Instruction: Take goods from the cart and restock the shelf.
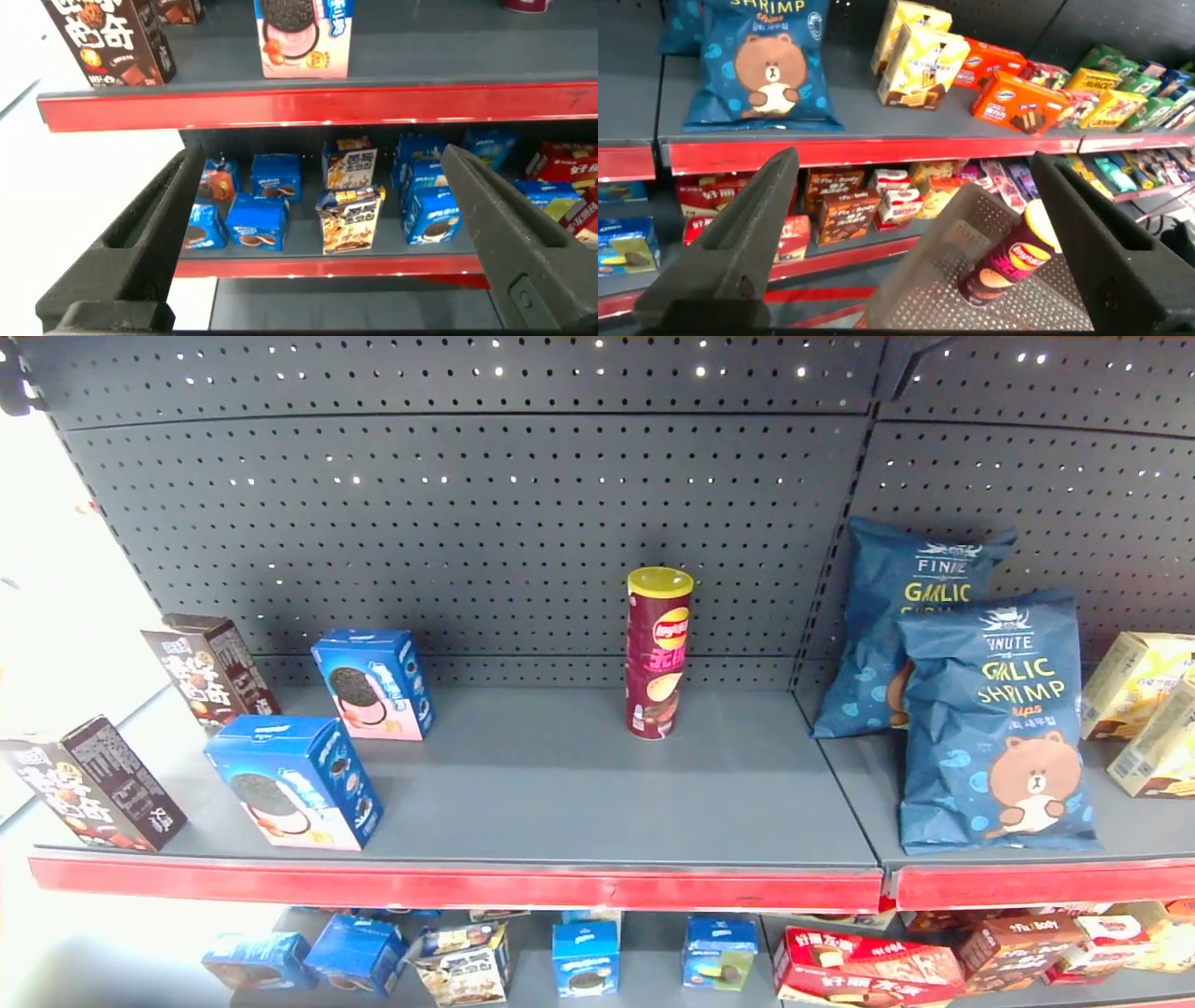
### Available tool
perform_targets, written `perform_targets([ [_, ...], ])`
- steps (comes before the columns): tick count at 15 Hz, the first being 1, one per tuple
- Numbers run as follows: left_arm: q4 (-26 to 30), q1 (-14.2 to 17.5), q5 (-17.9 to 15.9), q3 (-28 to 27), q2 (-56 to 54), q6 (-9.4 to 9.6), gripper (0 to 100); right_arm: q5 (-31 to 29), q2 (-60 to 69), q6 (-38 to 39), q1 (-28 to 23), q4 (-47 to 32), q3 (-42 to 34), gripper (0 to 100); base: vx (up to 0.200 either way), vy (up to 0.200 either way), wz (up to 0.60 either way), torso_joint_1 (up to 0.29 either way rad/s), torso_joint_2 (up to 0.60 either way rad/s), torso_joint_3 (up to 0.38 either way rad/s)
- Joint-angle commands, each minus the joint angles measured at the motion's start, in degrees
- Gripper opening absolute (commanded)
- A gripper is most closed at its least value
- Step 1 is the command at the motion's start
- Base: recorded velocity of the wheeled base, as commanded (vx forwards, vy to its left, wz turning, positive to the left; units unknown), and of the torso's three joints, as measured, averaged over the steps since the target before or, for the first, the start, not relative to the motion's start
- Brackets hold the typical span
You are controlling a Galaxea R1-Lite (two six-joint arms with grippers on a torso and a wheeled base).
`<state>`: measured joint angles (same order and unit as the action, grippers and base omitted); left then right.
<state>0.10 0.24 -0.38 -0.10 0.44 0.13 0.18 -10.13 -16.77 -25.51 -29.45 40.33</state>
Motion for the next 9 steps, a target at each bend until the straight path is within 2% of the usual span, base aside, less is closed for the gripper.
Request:
perform_targets([
  [1,0.0,0.0,0.2,0.0,0.1,-0.4,100,0.0,0.0,0.0,0.0,-0.1,0.0,100,0.0,0.2,0.0,0.007,0.0,0.007],
  [3,0.0,0.0,0.4,0.0,0.1,-0.4,100,0.0,0.6,0.0,0.0,-0.1,-0.1,100,0.0,0.2,0.0,-0.005,0.0,0.007],
  [9,0.0,0.0,0.3,0.0,0.1,-0.22,100,-0.1,0.9,0.0,0.0,-0.3,-0.5,100,0.0,0.0,0.0,0.0,0.0,0.0],
])
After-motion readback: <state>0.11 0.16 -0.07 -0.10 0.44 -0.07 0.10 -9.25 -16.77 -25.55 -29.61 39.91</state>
